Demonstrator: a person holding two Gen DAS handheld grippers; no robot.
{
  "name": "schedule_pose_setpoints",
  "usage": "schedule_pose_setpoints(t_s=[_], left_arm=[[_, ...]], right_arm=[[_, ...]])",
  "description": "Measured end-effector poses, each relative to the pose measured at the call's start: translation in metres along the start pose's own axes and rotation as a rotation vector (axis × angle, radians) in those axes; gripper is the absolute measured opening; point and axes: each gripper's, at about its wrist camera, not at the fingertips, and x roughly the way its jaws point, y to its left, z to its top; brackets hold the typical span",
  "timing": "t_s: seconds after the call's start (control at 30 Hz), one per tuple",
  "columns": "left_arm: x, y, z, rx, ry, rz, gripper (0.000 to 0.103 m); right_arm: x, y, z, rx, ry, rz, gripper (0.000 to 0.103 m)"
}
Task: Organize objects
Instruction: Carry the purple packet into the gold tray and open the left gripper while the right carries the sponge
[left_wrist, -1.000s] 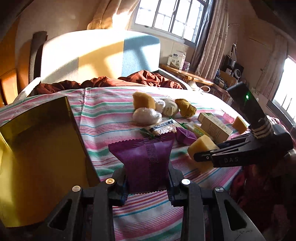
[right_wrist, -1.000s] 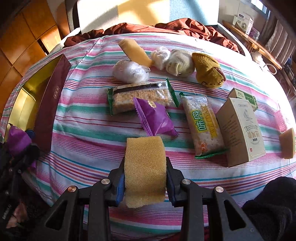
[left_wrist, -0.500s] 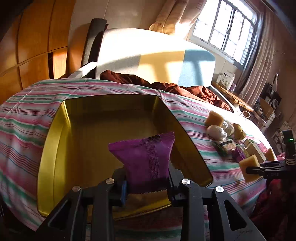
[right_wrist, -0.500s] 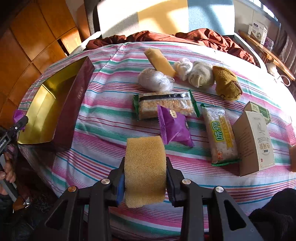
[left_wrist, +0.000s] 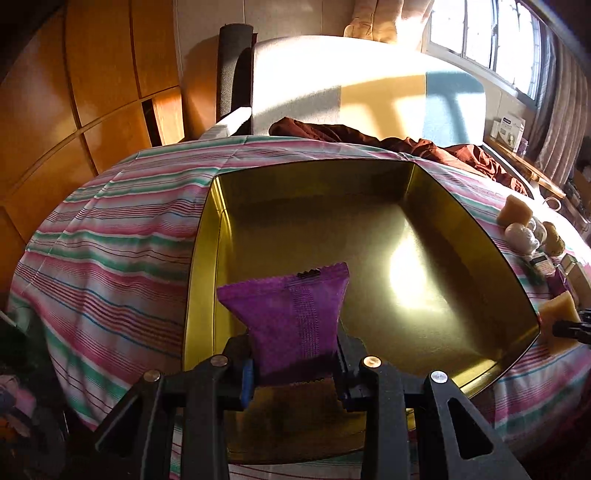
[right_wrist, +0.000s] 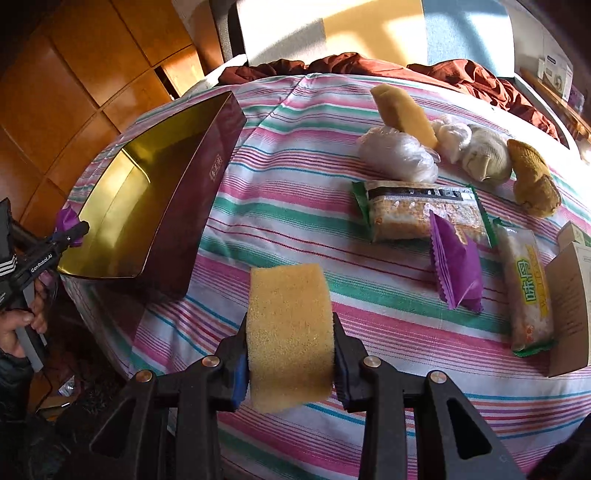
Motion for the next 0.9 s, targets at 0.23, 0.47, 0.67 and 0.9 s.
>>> schedule_pose_setpoints(t_s=[0.23, 0.47, 0.67, 0.9], left_arm=[[0.013, 0.003, -0.01, -0.016, 0.039, 0.002, 0.033], [0.019, 0.004, -0.013, -0.03, 0.058, 0.018, 0.044], [0.008, 0.006, -0.008, -0.043, 0.018, 0.004, 0.059], [-0.02, 0.018, -0.005, -0.085, -0.056, 0.007, 0.064]], right_arm=[[0.004, -0.003, -0.004, -0.001, 0.013, -0.023, 0.036], [0.011, 0.002, -0.008, -0.033, 0.035, -0.06, 0.036], [0.011, 0.0, -0.009, -0.026, 0.03, -0.062, 0.036], [-0.005, 0.002, -0.003, 0.065, -0.043, -0.104, 0.035]])
